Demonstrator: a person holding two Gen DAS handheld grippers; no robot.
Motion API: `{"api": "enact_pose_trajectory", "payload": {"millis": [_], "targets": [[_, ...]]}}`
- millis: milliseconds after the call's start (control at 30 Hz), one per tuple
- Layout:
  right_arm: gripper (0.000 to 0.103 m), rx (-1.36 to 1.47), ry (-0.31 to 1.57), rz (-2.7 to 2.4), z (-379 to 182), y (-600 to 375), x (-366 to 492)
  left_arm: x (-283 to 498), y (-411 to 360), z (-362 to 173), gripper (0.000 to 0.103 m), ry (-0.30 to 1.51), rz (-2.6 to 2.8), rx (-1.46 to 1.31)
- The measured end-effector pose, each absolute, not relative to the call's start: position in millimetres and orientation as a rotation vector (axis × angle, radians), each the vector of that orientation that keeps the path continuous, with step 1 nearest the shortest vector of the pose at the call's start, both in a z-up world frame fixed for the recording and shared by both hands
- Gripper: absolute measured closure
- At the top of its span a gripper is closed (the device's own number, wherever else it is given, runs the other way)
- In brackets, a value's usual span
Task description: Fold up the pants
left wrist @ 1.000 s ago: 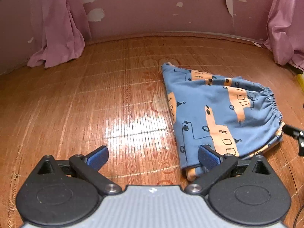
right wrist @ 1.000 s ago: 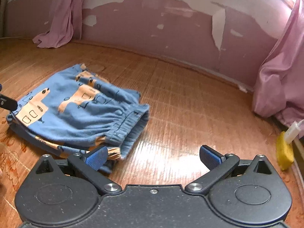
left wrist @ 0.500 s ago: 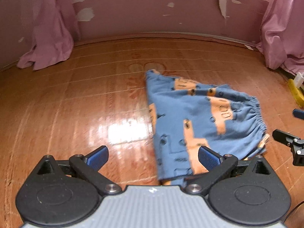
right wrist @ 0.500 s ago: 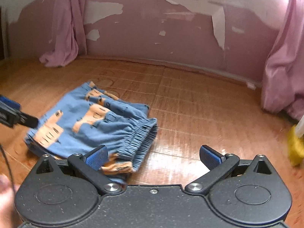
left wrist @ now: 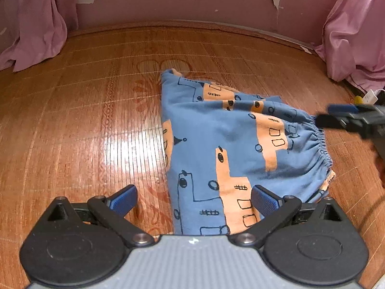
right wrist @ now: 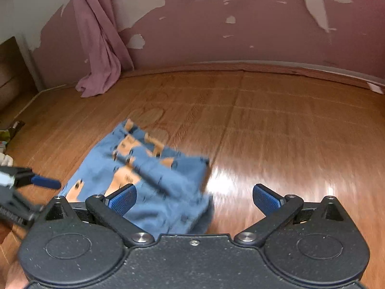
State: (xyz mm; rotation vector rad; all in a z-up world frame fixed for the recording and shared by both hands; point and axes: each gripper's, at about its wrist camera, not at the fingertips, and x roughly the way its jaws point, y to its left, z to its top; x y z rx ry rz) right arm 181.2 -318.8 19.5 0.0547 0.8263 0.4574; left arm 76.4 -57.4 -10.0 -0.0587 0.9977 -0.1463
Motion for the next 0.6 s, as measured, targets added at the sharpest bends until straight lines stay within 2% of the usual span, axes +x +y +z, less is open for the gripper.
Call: {"api": "enact_pose_trajectory", "payload": {"millis": [500,600], "targets": [[0.001,0.193,0.777,0.643,-20.7,-325.1,227.4,67.9,-52.7,-16.2,0.0,0.952,-0.18,-0.076],[0.015,0.205,0.773,0.649,-22.3,-321.7,229.3,65.3,-52.5,-13.9,0.002,0.927,-0.179,-0.087]]}}
